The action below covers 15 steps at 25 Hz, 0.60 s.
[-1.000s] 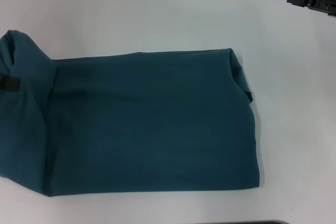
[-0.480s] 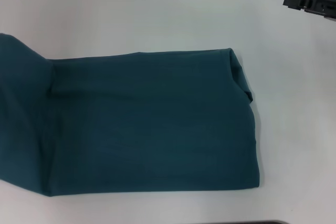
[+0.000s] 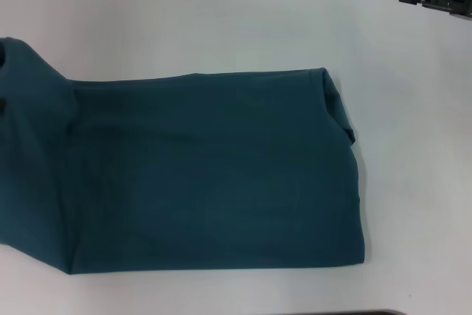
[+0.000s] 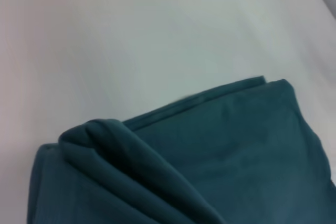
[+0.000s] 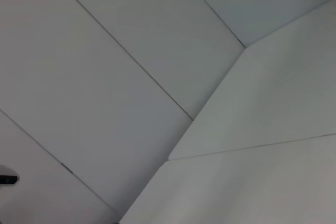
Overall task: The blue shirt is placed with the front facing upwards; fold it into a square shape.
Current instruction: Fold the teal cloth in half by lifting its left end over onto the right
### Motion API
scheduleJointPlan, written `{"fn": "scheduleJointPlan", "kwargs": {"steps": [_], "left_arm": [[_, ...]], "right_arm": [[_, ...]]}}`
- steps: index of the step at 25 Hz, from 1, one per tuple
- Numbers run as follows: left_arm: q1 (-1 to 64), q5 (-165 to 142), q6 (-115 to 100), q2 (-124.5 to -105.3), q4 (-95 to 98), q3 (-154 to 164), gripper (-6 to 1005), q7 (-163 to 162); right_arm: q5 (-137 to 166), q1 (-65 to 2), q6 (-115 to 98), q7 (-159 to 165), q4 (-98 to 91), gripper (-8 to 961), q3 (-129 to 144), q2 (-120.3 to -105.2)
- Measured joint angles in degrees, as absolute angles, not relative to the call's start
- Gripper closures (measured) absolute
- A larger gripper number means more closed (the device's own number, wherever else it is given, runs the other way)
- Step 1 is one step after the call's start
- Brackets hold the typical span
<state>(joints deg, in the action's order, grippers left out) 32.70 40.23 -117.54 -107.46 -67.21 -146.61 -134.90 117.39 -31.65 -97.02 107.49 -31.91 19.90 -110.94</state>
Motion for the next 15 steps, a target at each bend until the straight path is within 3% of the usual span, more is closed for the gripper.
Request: {"fn": "scheduleJointPlan", "kwargs": {"steps": [15], "left_arm": [[33.9,48.1,-117.6,-108.79,-69.3,-139.9,961,-140.8]], "right_arm": [[117.2,-32.0,-97.0,108.6,-31.9,162,20.0,-110.64]]}}
